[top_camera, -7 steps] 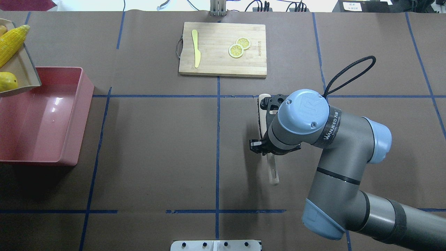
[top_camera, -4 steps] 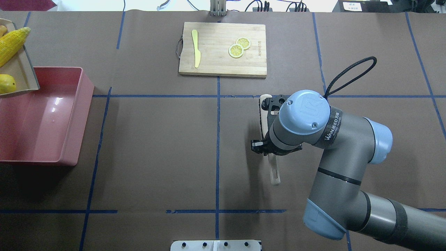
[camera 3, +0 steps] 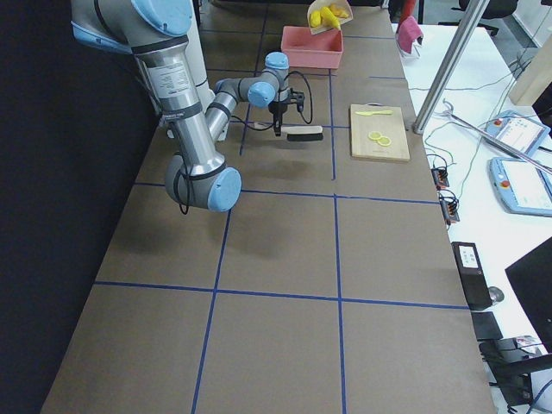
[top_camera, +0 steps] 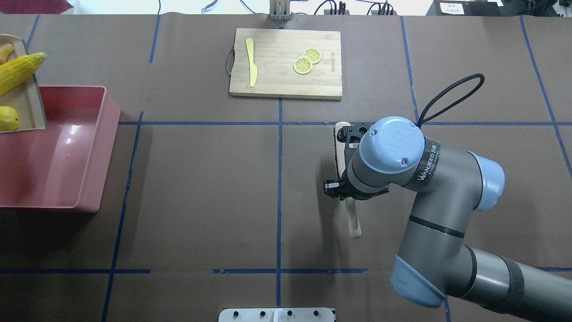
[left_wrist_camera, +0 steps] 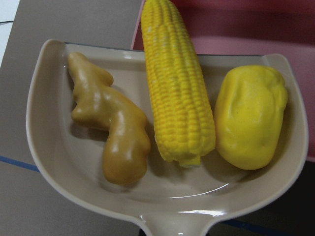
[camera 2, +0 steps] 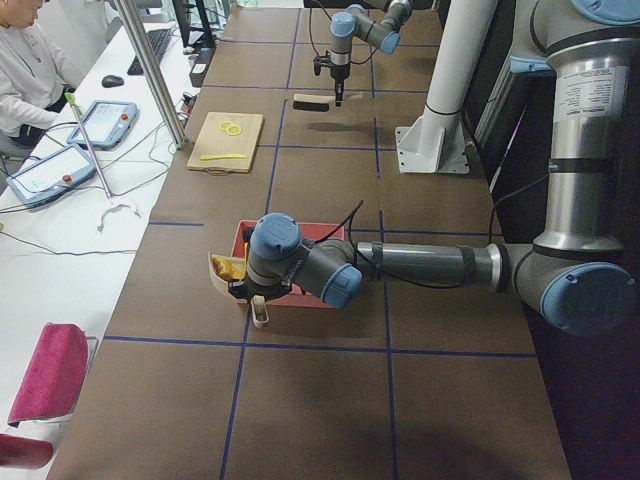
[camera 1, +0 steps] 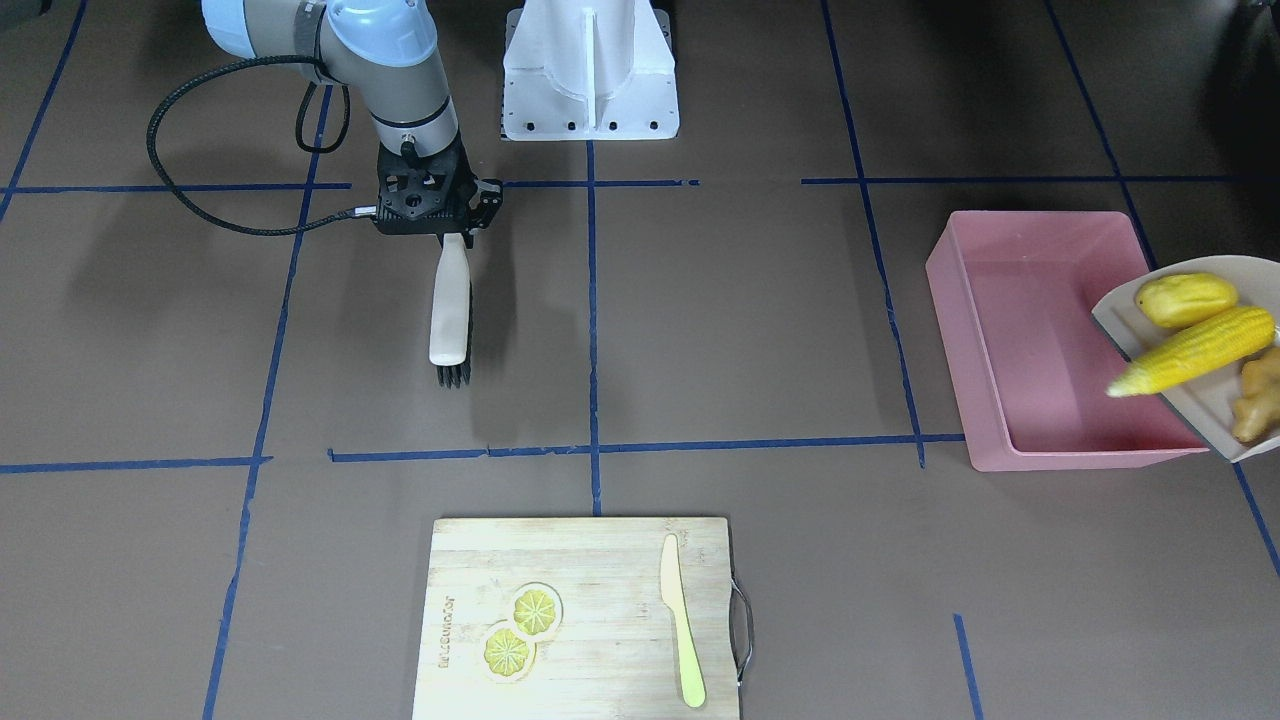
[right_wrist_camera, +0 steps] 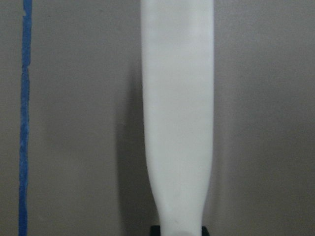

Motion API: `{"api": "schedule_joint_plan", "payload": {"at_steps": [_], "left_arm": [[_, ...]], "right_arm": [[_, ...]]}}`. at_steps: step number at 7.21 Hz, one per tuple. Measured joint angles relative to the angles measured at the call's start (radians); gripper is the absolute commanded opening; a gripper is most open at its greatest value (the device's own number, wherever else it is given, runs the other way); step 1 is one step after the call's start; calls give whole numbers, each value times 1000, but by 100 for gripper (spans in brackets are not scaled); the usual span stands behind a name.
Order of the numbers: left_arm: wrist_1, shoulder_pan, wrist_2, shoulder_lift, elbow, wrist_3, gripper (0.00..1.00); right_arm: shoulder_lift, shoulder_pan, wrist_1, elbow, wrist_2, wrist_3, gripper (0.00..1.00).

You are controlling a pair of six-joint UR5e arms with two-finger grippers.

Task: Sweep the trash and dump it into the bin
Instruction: 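Tip the dustpan with the left gripper to pour items into the bin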

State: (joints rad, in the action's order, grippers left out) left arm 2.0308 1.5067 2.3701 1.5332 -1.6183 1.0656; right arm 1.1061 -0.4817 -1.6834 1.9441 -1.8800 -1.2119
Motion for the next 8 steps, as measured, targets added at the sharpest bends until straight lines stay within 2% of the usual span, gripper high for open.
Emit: {"api": "schedule_joint_plan", "payload": {"at_steps": [4, 8], "left_arm": [[-45, -17, -63, 6, -11, 228, 0], [-44, -19, -111, 10, -21, 279, 0]], "right_arm": [[0, 1, 2, 2, -5, 0, 0], [1, 3, 4, 1, -2, 0, 0]]}}
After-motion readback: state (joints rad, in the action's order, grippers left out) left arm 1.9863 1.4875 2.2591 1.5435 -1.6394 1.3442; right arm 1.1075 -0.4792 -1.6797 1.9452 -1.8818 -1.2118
